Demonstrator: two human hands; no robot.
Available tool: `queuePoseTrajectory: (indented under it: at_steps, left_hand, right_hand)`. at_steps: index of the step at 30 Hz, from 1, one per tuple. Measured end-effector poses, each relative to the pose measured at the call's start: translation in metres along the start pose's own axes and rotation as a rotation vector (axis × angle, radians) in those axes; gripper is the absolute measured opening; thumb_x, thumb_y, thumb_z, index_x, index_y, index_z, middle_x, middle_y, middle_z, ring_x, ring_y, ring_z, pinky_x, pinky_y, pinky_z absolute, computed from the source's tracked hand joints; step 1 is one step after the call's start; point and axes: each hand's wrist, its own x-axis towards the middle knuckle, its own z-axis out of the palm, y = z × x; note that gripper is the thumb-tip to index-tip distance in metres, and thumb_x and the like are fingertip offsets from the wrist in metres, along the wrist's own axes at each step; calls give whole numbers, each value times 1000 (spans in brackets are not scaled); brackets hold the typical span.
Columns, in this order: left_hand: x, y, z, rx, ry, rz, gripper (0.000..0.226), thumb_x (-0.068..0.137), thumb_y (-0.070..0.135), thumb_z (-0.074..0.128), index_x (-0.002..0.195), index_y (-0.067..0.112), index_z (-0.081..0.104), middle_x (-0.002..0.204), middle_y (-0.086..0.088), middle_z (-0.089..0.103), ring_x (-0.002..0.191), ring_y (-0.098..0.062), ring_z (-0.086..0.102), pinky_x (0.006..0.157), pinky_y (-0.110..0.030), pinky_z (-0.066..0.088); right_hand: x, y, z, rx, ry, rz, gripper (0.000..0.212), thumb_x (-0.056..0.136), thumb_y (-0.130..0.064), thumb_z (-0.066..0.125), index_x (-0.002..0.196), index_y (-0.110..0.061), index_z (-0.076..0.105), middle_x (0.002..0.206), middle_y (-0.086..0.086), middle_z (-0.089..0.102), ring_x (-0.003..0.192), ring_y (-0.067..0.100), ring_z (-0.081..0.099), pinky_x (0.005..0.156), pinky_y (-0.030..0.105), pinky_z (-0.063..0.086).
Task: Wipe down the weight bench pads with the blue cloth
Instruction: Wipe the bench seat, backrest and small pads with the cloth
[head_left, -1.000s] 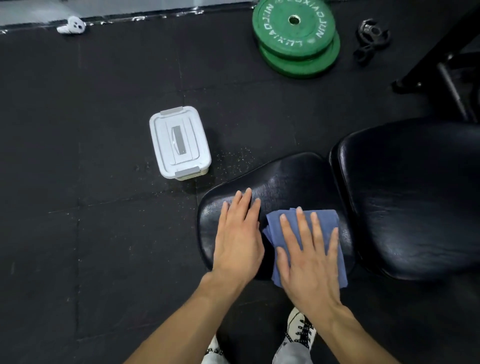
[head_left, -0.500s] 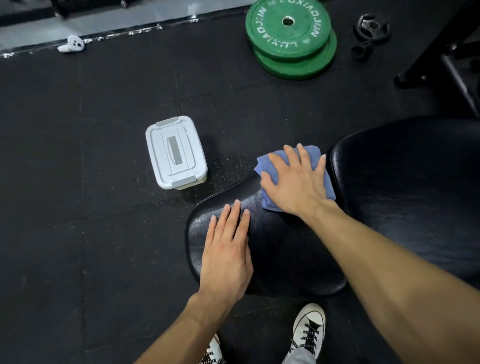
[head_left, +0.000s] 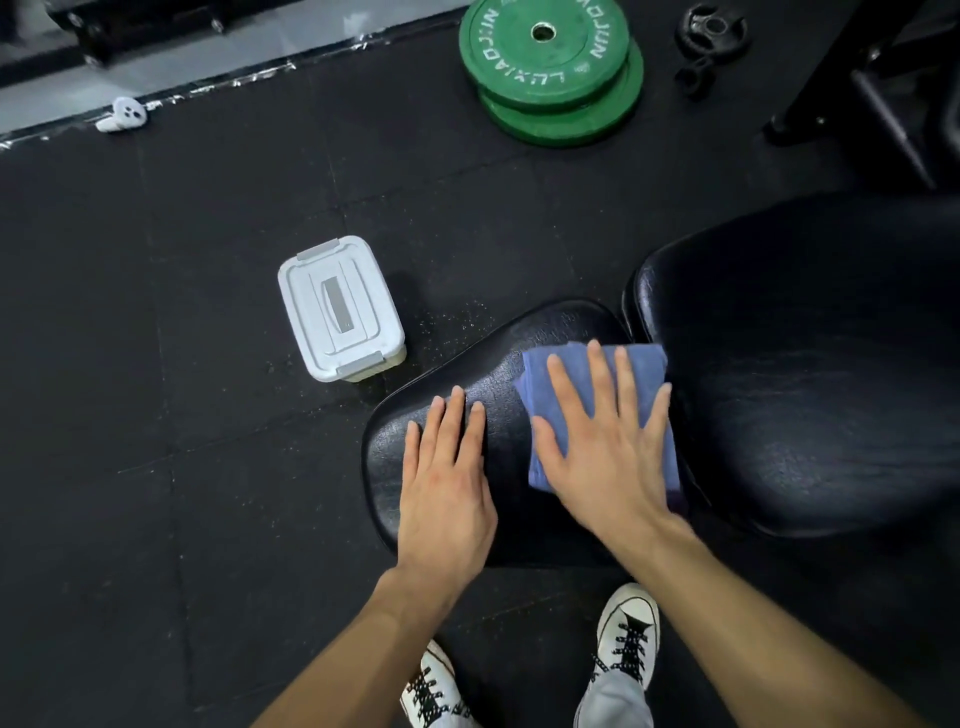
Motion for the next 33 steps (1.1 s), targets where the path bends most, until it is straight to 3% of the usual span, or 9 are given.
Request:
queuePoseTrajectory:
  at_steps: [4,9,11,16,25,30,33]
  left_hand:
    - [0,8,2,-16,19,-38,73,89,-1,46,159,12,30,172,-7,18,160,-24,7,129,-51,8]
    - [0,15,5,-35,45,-77,84,79,-10,48,159,10,31,172,-8,18,160,-24,6,129,-53,6]
    - [0,16,6,-38,58,-87,84,79,-11,48,159,10,31,171,-8,19,160,-24,5,129,-54,5]
    - [-1,17,10,-40,78,-90,87,75,-12,47,159,10,32,171,-6,18,160,-24,6,129,-53,4]
    - [2,21,11,-11,84,-114,91,70,-13,51,158,8,34,171,-9,20,160,-25,9,129,-52,5]
    - [2,24,9,-8,85,-116,91,69,-14,49,157,7,35,170,-10,23,160,-26,10,129,-55,8]
    - [2,26,11,-3,83,-132,93,69,-15,48,158,8,33,170,-9,22,160,-24,7,129,-52,4]
  right_hand:
    - [-69,10,15,-51,-1,15,71,103,-57,24,166,-29,7,174,14,5,160,35,5,119,72,15]
    - [-129,17,43,-32,37,33,63,107,-50,21,165,-26,15,173,14,10,159,37,13,116,73,24]
    - [-136,19,50,-17,51,44,60,109,-48,14,165,-26,17,173,14,12,158,38,16,115,73,26]
    - [-124,16,48,61,78,72,59,109,-45,20,163,-22,25,172,15,17,158,36,18,117,72,24]
    - [-31,23,17,160,72,50,60,105,-37,22,164,-25,19,173,10,16,160,25,12,124,57,20]
    - [54,26,-4,173,2,-7,61,106,-36,26,164,-23,15,173,12,10,159,27,10,121,55,28]
    - [97,30,-16,213,-77,-18,58,107,-38,26,162,-25,18,172,13,10,155,32,19,118,56,32]
